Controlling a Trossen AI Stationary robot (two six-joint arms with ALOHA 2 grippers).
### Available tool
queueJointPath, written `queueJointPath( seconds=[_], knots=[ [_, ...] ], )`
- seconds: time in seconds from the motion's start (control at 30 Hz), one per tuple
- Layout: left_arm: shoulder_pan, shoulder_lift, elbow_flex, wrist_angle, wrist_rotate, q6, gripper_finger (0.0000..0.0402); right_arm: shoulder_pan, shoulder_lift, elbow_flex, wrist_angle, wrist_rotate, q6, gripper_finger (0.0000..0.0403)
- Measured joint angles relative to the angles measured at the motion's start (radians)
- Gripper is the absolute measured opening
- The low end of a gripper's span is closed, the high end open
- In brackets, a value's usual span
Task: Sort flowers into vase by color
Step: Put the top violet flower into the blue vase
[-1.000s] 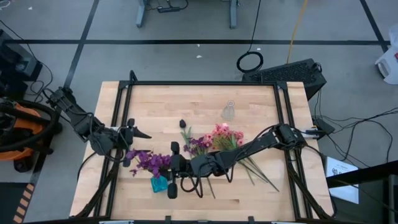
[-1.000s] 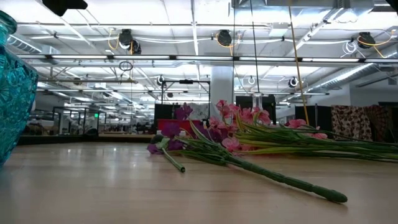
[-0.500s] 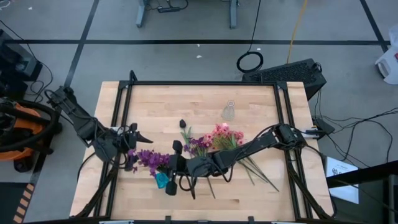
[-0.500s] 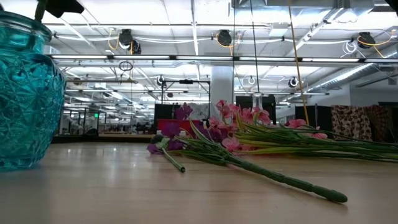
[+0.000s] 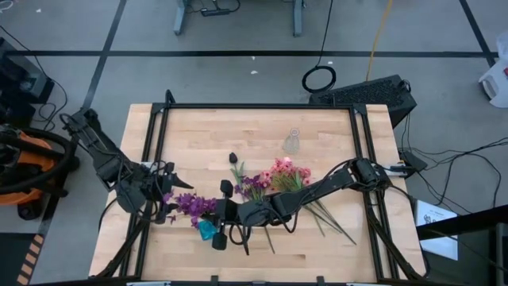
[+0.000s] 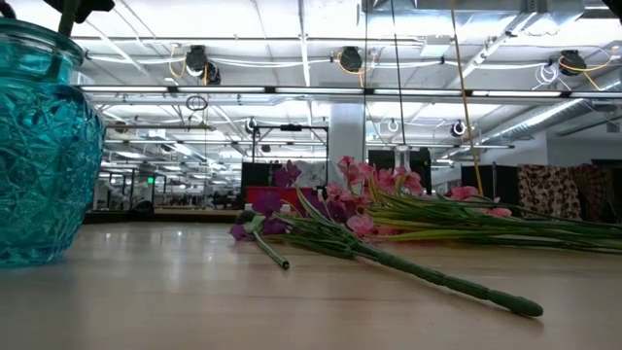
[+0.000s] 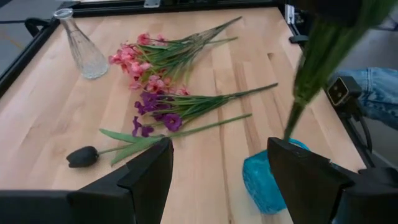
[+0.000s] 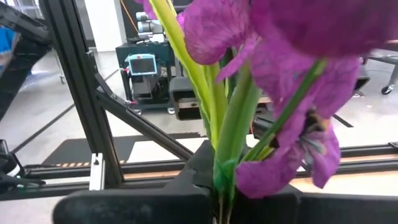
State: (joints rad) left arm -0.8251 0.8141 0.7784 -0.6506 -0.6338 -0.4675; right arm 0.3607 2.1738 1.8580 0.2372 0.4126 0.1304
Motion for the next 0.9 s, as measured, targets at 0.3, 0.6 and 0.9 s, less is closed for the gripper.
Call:
queueJointPath(
  seconds=[0.3, 0.6, 0.9],
  knots=[
    [-0.029, 0.081, 0.0, 0.042, -0.002, -0.002, 0.0264, -0.001, 0.027, 0.0, 0.008, 0.0, -0.004, 0.0006],
    [-0.065, 0.109, 0.0, -0.007, -0.003, -0.086, 0.0264, -0.001, 0.033, 0.0, 0.012, 0.001, 0.013, 0.0025],
    [-0.136, 0.107, 0.0, -0.021, -0.029, -0.13, 0.0264, -0.001, 0.033, 0.0, 0.003, 0.001, 0.015, 0.0029]
  ],
)
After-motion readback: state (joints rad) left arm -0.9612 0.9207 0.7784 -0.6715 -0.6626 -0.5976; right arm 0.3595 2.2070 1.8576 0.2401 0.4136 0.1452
